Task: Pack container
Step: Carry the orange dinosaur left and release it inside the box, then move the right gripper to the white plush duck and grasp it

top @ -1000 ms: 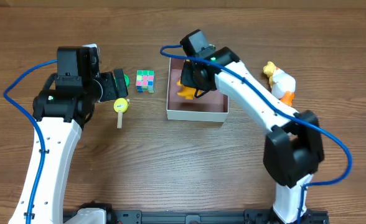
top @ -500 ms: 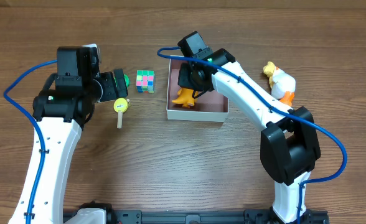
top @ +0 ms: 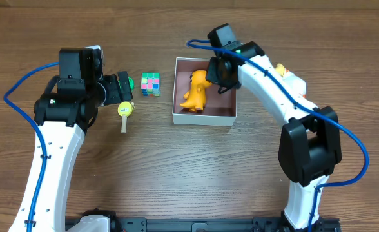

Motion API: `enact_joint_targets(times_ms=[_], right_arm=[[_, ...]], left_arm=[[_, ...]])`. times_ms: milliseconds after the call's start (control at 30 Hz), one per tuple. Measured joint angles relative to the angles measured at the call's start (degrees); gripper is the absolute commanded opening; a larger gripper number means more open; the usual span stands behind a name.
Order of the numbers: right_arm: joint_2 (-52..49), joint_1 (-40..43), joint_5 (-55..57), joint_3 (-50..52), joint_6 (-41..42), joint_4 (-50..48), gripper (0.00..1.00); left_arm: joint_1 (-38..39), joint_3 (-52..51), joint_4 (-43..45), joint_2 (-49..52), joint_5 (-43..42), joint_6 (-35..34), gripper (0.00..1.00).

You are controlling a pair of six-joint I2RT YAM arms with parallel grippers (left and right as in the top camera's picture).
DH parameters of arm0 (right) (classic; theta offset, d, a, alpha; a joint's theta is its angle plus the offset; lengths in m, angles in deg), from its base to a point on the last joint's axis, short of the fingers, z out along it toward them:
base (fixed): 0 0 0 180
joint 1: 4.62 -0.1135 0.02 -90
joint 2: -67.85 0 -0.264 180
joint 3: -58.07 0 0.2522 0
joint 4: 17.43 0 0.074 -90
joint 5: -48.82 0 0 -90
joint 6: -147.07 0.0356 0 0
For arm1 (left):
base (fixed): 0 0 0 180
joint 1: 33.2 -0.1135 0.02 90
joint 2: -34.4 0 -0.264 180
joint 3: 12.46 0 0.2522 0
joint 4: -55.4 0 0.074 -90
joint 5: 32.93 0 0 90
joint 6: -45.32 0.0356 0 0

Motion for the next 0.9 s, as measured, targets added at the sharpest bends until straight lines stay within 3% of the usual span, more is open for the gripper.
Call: enact_joint_targets(times_ms=[133,367,500,533,567,633,667,733,900], right_arm=[[1.6,3.7,-2.1,0.0,-5.0,0.2,0.04],[14.7,6.9,-1.4,0.0,-13.3,3.1,0.08],[18.1,10.4,4.7,-0.2,-15.0,4.6,0.25],[17.7,12.3,5.7,-0.2,-15.2,4.7,0.33],[17.1,14.2,6.4,0.3,-15.5,4.4,0.44],[15.4,18.4,7.6,1.9,-15.4,4.0,0.83],[14.4,20.3,7.9,2.9,-15.8,3.8,0.92],[12.2,24.1,7.3,4.7,-17.0,3.7,1.00],[8.7,30.1,2.4,5.8,-21.9,3.3,1.00]], left_arm=[[0.0,0.0,0.0,0.0,0.0,0.0,1.00],[0.0,0.0,0.0,0.0,0.0,0.0,1.00],[0.0,0.0,0.0,0.0,0.0,0.0,1.00],[0.0,0.0,0.0,0.0,0.0,0.0,1.00],[0.0,0.0,0.0,0.0,0.0,0.0,1.00],[0.0,0.0,0.0,0.0,0.0,0.0,1.00],[0.0,0.0,0.0,0.0,0.0,0.0,1.00],[0.0,0.0,0.0,0.0,0.0,0.0,1.00],[0.0,0.0,0.0,0.0,0.0,0.0,1.00]])
